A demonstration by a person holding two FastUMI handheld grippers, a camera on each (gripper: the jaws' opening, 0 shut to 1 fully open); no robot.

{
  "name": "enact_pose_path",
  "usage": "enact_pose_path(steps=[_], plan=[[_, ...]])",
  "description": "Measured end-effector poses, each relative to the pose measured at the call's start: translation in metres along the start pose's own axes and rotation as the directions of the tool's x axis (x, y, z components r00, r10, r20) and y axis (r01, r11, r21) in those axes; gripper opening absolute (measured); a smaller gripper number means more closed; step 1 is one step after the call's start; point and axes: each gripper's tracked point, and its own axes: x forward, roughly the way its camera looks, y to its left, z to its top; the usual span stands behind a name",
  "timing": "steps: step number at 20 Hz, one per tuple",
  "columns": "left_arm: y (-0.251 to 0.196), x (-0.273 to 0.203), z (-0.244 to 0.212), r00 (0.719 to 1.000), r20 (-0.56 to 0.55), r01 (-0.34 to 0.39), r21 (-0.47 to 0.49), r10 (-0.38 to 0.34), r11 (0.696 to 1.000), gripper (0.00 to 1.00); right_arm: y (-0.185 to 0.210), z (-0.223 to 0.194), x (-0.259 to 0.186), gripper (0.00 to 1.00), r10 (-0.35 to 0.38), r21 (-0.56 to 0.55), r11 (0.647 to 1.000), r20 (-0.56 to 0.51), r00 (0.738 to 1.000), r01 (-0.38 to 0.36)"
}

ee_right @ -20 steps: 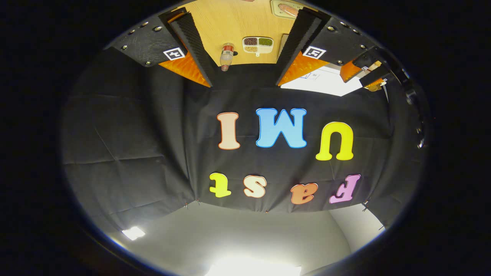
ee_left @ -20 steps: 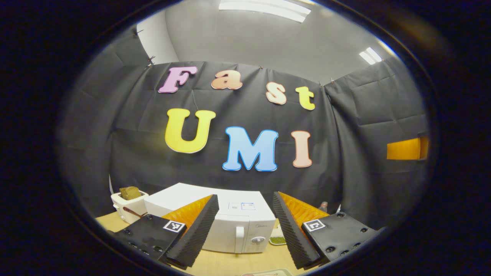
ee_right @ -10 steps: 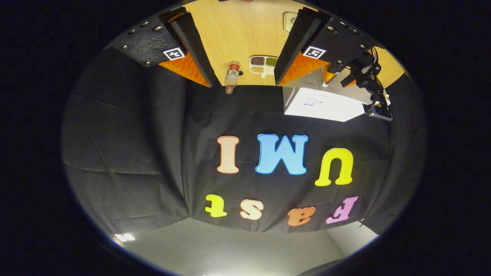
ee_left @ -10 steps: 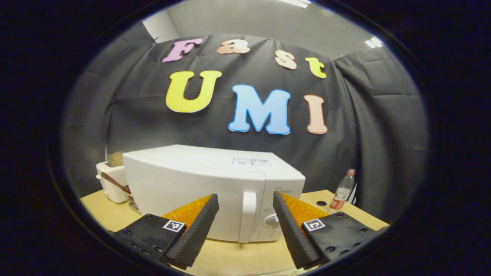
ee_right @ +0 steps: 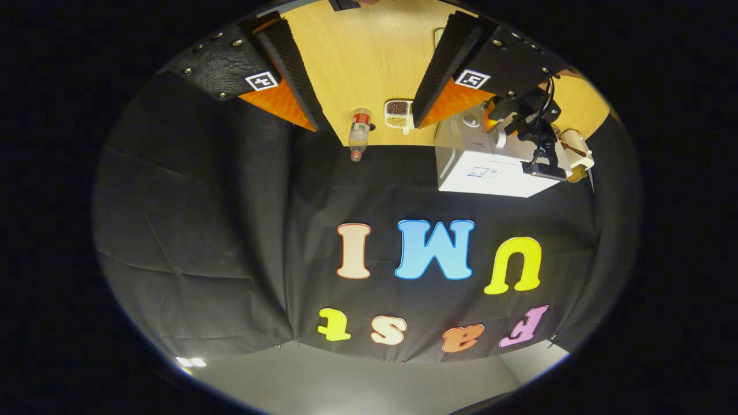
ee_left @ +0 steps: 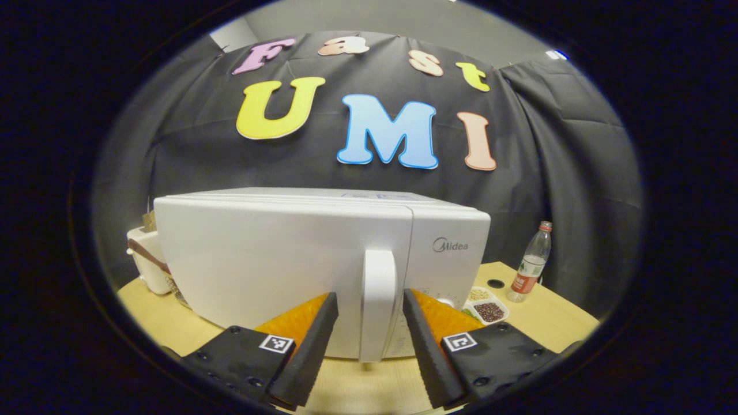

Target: Open the microwave oven with the left hand, put the food in, and close the microwave oven.

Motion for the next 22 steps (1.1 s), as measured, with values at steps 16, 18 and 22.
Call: enact_pose_path(steps=[16, 18, 22], plan=[[-0.011, -0.001, -0.007, 0.994, -0.078, 0.079, 0.048, -0.075, 0.996, 0.10, 0.001, 0.005, -0.006, 0.96, -0.004, -0.019, 1.000, 0.005, 1.000, 0.004], [-0.011, -0.002, -0.009, 0.994, -0.084, 0.080, 0.052, -0.075, 0.995, 0.10, 0.003, 0.007, -0.004, 0.95, -0.004, -0.019, 1.000, 0.007, 1.000, 0.005], [-0.002, -0.051, -0.017, 0.994, -0.069, 0.095, 0.123, -0.087, 0.988, 0.10, -0.001, 0.016, -0.005, 0.95, -0.026, -0.034, 0.999, 0.033, 0.999, 0.027]])
